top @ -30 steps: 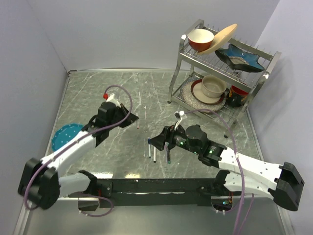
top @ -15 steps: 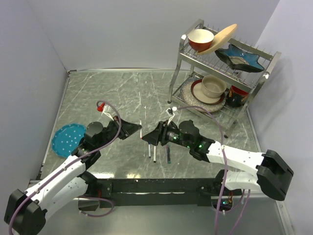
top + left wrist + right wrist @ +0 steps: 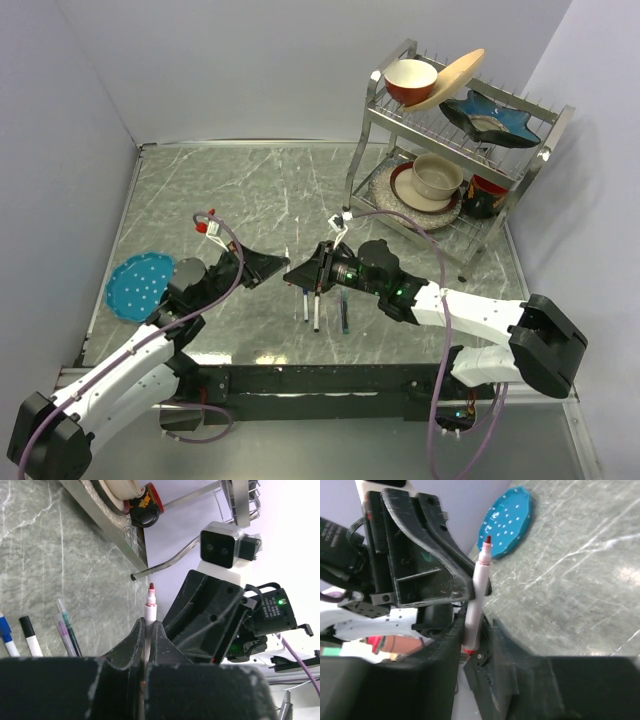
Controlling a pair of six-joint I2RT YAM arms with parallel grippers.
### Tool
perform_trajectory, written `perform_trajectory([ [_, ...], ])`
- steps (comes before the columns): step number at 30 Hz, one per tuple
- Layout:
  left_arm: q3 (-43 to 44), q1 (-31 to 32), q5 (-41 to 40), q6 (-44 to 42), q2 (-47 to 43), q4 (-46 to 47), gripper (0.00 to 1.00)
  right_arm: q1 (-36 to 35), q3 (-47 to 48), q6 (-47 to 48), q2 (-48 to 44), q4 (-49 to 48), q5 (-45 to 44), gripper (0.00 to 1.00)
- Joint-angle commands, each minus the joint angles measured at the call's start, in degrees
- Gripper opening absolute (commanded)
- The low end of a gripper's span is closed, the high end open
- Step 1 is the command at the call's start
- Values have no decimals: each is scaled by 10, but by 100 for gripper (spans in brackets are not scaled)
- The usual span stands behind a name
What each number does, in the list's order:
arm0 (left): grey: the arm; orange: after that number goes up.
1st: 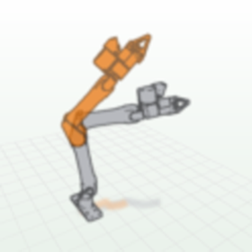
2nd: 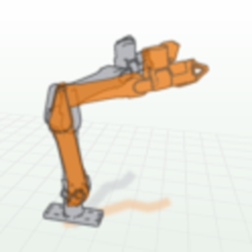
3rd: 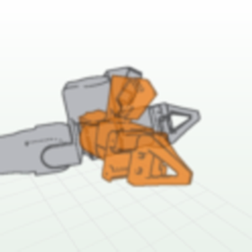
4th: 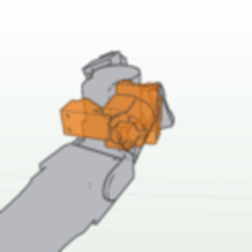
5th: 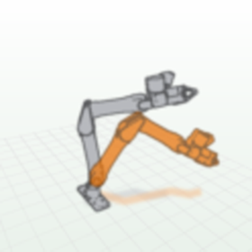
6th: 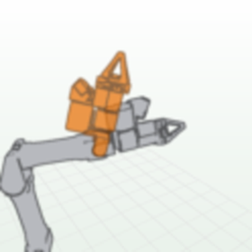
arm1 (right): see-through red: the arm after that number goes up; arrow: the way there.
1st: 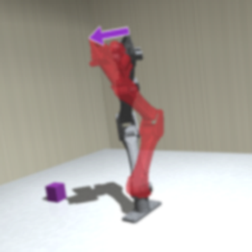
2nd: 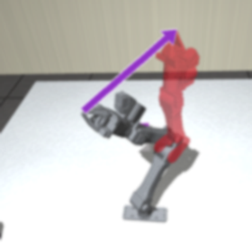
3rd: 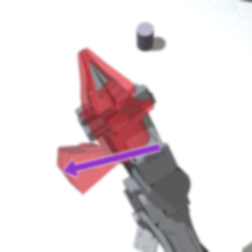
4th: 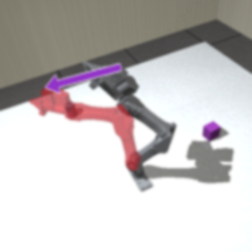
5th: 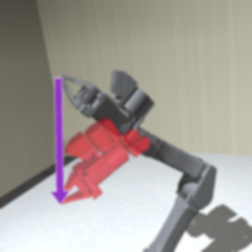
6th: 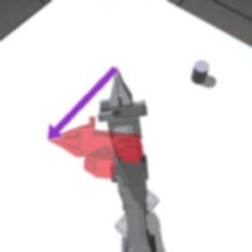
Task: Insert the pens into the pen caps
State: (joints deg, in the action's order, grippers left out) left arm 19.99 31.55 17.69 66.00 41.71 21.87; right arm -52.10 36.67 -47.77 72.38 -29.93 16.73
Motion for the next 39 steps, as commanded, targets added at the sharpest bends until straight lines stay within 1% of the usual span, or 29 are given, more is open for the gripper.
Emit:
perform_trajectory([
  [1, 7, 4, 16, 9, -5, 45, 1, 3, 32, -1, 4, -24, 1, 13],
  [2, 10, 4, 15, 5, -6, 39, 1, 3, 29, -2, 0, -27, -4, 0],
  [3, 19, 4, 12, 1, -7, 28, 1, 4, 22, -7, -3, -28, -8, 0],
  [5, 31, 4, -12, -13, -10, -22, 17, 3, 17, -9, -12, -28, -19, 0],
  [6, 43, 4, -21, -18, -15, -37, 28, 4, 16, -6, -15, -22, -24, 0],
  [7, 49, 4, -39, -27, -18, -52, 47, 3, 12, -4, -19, -15, -30, 0],
  [8, 54, 4, -44, -31, -21, -81, 55, 3, 7, -2, -31, -18, -35, 0],
  [10, 73, 4, -64, -49, -25, -108, 67, 5, -10, 4, -47, -18, -52, 0],
  [13, 123, 3, -119, -85, -1, -186, 70, 4, -22, 23, -82, 18, -85, 0],
  [14, 153, 2, -169, -90, 10, -245, 70, 4, -27, 25, -103, 26, -94, 0],
  [17, 209, -15, -236, -109, 63, -311, 65, 5, -51, 35, -151, 49, -116, 0],
  [18, 220, -25, -247, -123, 97, -327, 63, 5, -62, 41, -165, 60, -121, 0],
  [20, 256, -82, -226, -135, 135, -340, 56, 5, -73, 57, -206, 75, -131, 0],
  [21, 268, -104, -204, -140, 176, -353, 50, 5, -81, 64, -221, 92, -138, 0],
  [22, 279, -142, -200, -145, 196, -356, 47, 5, -84, 69, -246, 101, -146, 0],
  [23, 299, -156, -200, -148, 235, -354, 44, 5, -91, 77, -258, 108, -149, 0],
  [24, 310, -183, -207, -156, 253, -353, 29, 5, -92, 81, -269, 121, -151, 0],
  [25, 320, -196, -212, -158, 273, -353, 19, 4, -94, 84, -290, 127, -149, 0],
  [26, 343, -209, -217, -156, 309, -351, 5, 5, -99, 87, -299, 131, -147, 0],
  [27, 355, -232, -223, -161, 329, -346, 1, 4, -101, 89, -309, 137, -146, 0],
  [30, 416, -271, -244, -167, 402, -351, 1, 4, -108, 94, -338, 145, -134, 0],
  [31, 450, -279, -255, -170, 422, -357, 1, 5, -107, 94, -345, 147, -130, 0],
  [32, 469, -286, -262, -175, 462, -362, 1, 5, -106, 99, -348, 150, -122, 0],
  [33, 488, -298, -268, -179, 484, -371, 1, 5, -103, 101, -349, 159, -122, 0],
  [34, 507, -303, -268, -184, 505, -377, 1, 5, -101, 106, -352, 164, -121, 0],
  [35, 540, -308, -271, -188, 547, -387, 1, 5, -98, 115, -353, 168, -119, 0],
  [37, 584, -314, -283, -201, 585, -394, 1, 5, -96, 123, -359, 181, -122, 0],
  [38, 598, -314, -286, -206, 623, -409, 1, 6, -96, 124, -363, 183, -122, 0],
  [39, 612, -314, -287, -206, 641, -417, 1, 4, -96, 126, -370, 182, -119, 0],
])
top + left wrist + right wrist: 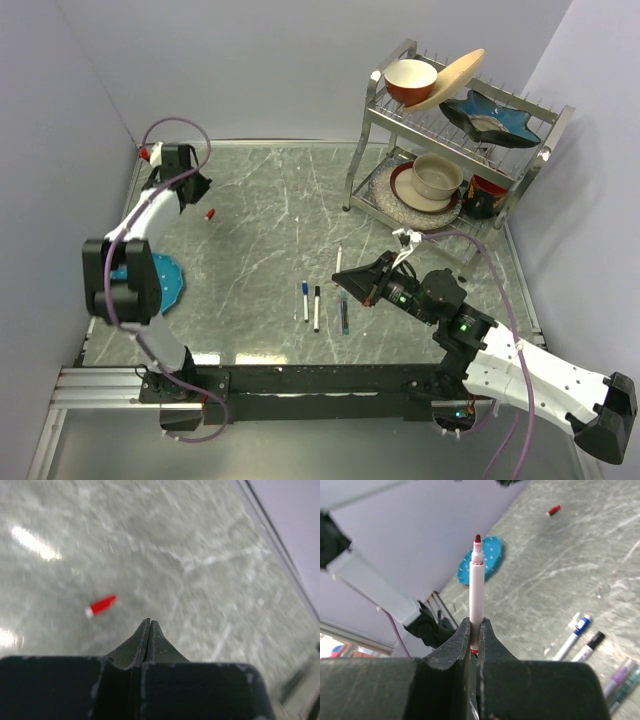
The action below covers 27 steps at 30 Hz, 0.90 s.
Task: Insert the pens into the pen caps
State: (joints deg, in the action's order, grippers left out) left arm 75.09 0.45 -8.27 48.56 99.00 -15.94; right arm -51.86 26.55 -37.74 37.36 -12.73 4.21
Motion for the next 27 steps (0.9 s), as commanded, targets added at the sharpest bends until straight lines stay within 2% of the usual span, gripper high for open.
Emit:
perform_trajectory([
  [1, 84, -17, -30, -33, 85, -48, 1, 3, 4, 25, -24, 10, 8, 0],
  [8, 132, -19, -46, -50, 185, -63, 1, 2, 2, 38, -27, 13, 5, 0],
  [16, 149, -19, -58, -52, 226, -70, 1, 3, -1, 38, -32, 10, 14, 0],
  [21, 113, -19, -25, -51, 212, -52, 1, 4, 2, 39, -35, 12, 13, 0],
  [27, 27, -14, 35, -59, 175, -7, 1, 3, 3, 38, -35, 15, 12, 0],
])
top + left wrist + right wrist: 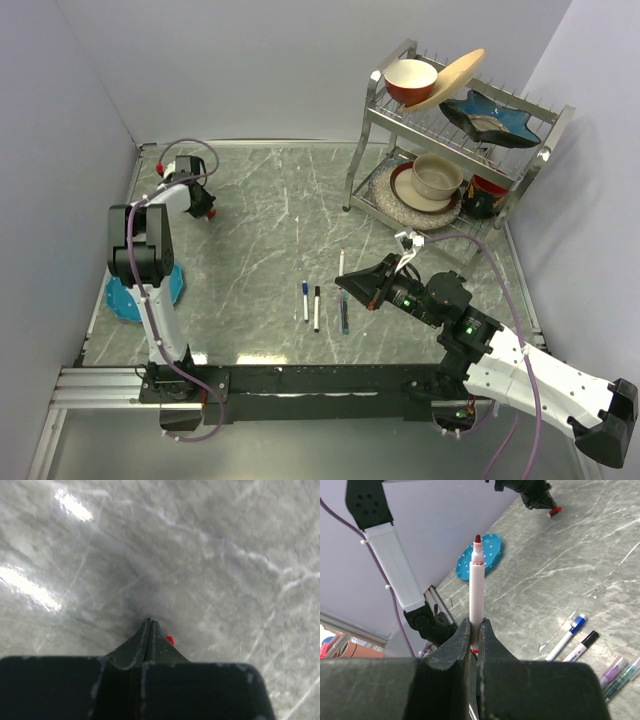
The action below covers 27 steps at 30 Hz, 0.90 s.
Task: Insert the pens into the pen caps
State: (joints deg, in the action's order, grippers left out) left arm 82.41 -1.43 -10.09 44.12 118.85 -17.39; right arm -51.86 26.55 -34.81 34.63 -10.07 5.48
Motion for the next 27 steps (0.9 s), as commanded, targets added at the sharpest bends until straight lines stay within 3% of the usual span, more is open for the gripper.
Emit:
perform_trajectory([
  [1, -51, 6, 61, -21, -27, 8, 1, 3, 4, 9, -9, -11, -2, 0],
  [8, -112, 46, 75, -28, -77, 14, 1, 3, 5, 5, -9, -7, -9, 0],
  [15, -230, 96, 56, -20, -194, 74, 1, 3, 3, -5, -4, -15, 2, 0],
  [27, -269, 159, 31, -14, -258, 57, 1, 1, 2, -17, -11, -11, 12, 0],
])
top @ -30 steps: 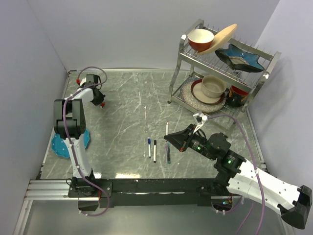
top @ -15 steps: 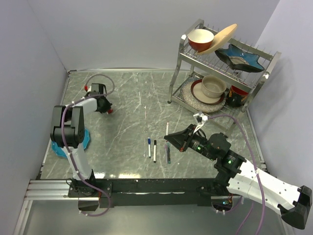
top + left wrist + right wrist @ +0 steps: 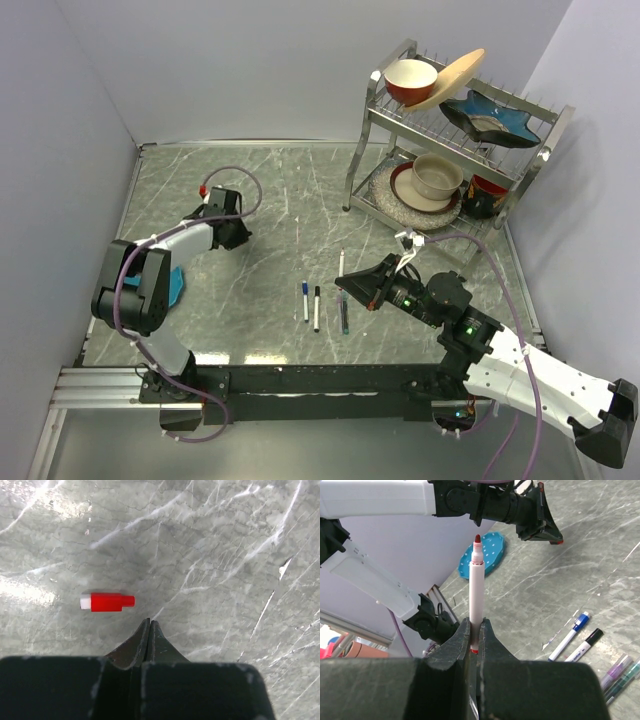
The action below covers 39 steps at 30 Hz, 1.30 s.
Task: Insert the pens into the pen caps
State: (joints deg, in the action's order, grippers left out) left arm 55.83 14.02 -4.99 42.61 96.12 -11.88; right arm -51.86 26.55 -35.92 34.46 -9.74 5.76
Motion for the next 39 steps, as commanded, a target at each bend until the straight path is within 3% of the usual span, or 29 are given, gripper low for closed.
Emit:
perform_trajectory([
  [1, 1, 6, -28, 10, -32, -3, 1, 2, 1, -6, -11, -13, 10, 0],
  [3, 21, 6, -76, 33, -38, -45, 1, 2, 0, -8, -15, -12, 10, 0],
  [5, 44, 6, -148, 112, -42, -96, 1, 2, 0, -9, -18, -9, 9, 0],
  [9, 74, 6, -188, 271, -39, -217, 3, 2, -1, -12, -24, -6, 7, 0],
  [11, 112, 6, -174, 314, -11, -257, 11, 2, -1, -12, -25, -8, 7, 0],
  [18, 186, 7, -137, 401, 60, -320, 16, 2, 1, -8, -25, -5, 2, 0],
  [25, 200, 6, -122, 448, 90, -289, 22, 2, 5, 4, -38, 13, -12, 0],
  [29, 220, 6, -126, 458, 111, -298, 35, 3, 10, 13, -44, 25, -18, 0],
  [39, 227, 6, -152, 510, 123, -337, 36, 2, 15, 30, -53, 40, -29, 0],
])
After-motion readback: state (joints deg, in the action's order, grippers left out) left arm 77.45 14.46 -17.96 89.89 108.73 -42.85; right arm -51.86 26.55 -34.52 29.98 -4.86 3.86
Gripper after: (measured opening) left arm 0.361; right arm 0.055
